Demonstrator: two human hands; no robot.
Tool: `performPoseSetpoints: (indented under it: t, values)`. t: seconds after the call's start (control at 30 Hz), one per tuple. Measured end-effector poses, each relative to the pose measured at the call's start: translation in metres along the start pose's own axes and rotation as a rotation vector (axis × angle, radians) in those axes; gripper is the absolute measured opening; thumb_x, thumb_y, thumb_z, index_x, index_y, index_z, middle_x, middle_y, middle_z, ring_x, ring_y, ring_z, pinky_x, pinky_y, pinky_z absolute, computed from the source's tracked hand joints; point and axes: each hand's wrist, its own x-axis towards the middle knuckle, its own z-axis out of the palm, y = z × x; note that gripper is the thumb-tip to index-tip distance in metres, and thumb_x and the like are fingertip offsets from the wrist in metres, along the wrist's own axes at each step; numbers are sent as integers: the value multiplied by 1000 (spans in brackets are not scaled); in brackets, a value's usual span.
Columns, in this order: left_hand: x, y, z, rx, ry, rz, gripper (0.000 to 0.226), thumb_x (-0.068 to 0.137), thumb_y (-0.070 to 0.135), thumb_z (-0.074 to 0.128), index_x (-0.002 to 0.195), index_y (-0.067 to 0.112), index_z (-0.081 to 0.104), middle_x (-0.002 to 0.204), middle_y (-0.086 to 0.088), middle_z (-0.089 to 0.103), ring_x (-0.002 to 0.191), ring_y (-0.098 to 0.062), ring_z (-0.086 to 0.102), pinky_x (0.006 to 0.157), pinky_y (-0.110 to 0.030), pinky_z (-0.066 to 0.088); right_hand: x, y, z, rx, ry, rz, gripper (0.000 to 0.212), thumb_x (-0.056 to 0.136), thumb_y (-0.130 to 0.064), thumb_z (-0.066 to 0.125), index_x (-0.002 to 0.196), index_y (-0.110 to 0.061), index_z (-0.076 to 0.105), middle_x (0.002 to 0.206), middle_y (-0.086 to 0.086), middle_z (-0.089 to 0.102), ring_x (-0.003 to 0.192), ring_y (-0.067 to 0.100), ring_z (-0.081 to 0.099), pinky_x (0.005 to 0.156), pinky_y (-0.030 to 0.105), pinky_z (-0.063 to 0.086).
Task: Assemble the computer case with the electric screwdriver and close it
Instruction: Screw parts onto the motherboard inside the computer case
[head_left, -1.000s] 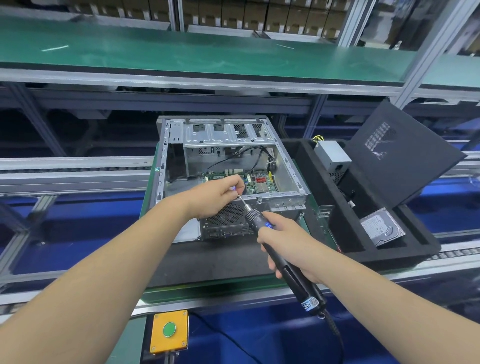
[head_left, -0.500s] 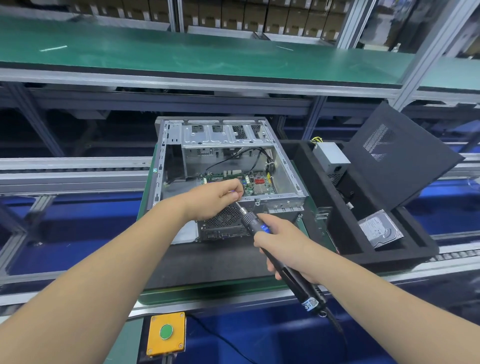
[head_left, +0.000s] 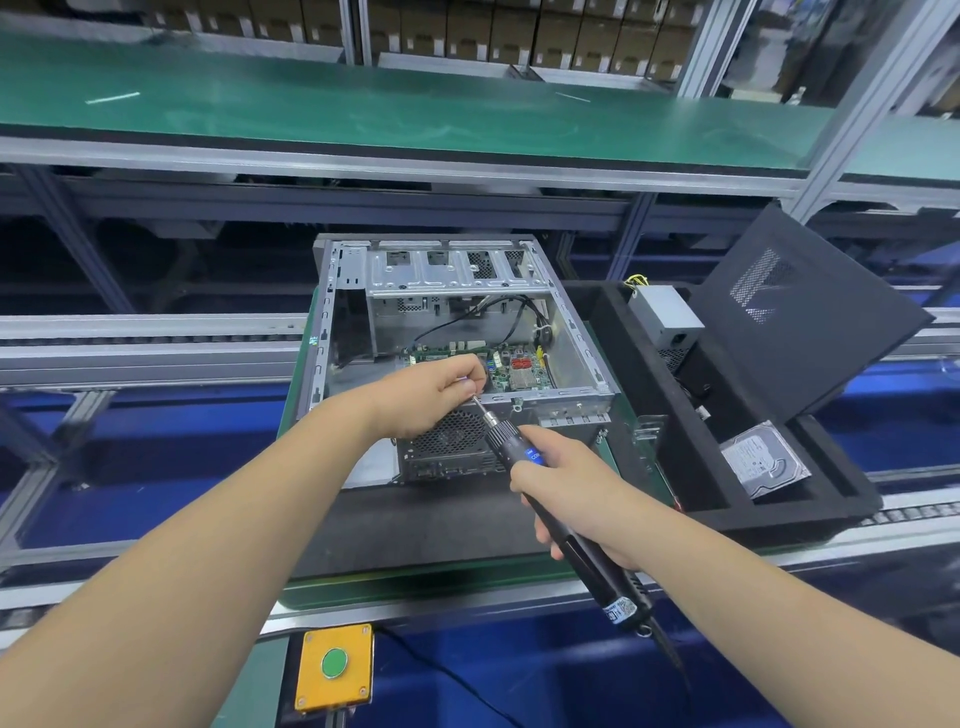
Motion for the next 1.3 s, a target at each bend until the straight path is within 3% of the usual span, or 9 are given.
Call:
performPoseSetpoints:
  t: [0.2, 0.5, 0.63, 0.77, 0.9, 1.0, 1.07, 1.17, 1.3]
  values:
    - [1, -2, -2, -5, -31, 7, 18, 108, 33, 38, 95, 35, 50, 78, 11, 52, 68, -11, 42, 66, -31, 39, 0, 1, -2, -26, 0, -5, 15, 79, -28, 54, 90, -36, 61, 79, 6, 56, 51, 24, 60, 47, 34, 52]
    - [1, -3, 0, -22, -29, 10, 17, 108, 31, 41, 95, 32, 51, 77, 12, 51, 68, -11, 42, 68, -32, 39, 0, 0, -1, -26, 0, -8, 20, 78, -28, 54, 96, -30, 61, 83, 8, 56, 51, 23, 60, 47, 34, 52]
    - [3, -5, 1, -52, -27, 6, 18, 108, 32, 40, 93, 33, 49, 77, 11, 51, 65, -12, 40, 65, -31, 38, 1, -1, 1, 19, 21, 47, 26, 76, -33, 60, 100, -36, 55, 93, 13, 63, 55, 23, 64, 49, 34, 53]
    - [6, -6, 2, -112, -15, -22, 23, 108, 31, 36, 93, 36, 52, 73, 21, 53, 64, -4, 43, 70, -31, 39, -5, 1, 2, 63, 23, 85, 45, 69, -29, 71, 109, -17, 54, 85, 15, 64, 59, 24, 65, 53, 36, 56]
    - [4, -5, 3, -199, 30, -92, 25, 108, 41, 32, 104, 47, 56, 100, 23, 62, 92, -4, 59, 83, -30, 44, -16, 3, 3, 169, -1, 22, 38, 77, -27, 71, 109, -12, 55, 90, 14, 60, 61, 29, 65, 58, 41, 60]
    - [3, -2, 4, -180, 47, -137, 28, 107, 48, 31, 111, 47, 60, 109, 29, 61, 104, 7, 57, 85, -26, 41, -28, 10, 1, 247, -35, 25, 30, 87, -35, 69, 114, -32, 57, 86, 9, 65, 62, 32, 66, 64, 52, 64]
    - [4, -1, 5, -86, 38, -152, 36, 104, 53, 34, 109, 37, 66, 107, 17, 67, 105, -7, 62, 89, -32, 46, -35, 18, -1, 232, -41, 32, 26, 91, -41, 66, 114, -48, 57, 82, 2, 68, 63, 31, 67, 63, 50, 64]
    - [4, 2, 6, -14, 15, -163, 39, 99, 59, 41, 106, 33, 69, 102, 8, 69, 104, -24, 66, 95, -37, 50, -45, 29, 1, 220, -20, 52, 25, 91, -42, 66, 114, -42, 57, 86, 6, 66, 62, 27, 65, 60, 45, 62]
    - [1, 7, 7, 7, 50, -150, 20, 96, 58, 52, 101, 50, 69, 100, 30, 68, 87, -2, 62, 86, -31, 49, -53, 39, 6, 179, -40, 65, 50, 83, -32, 79, 125, -34, 51, 94, 9, 64, 61, 23, 63, 58, 37, 58]
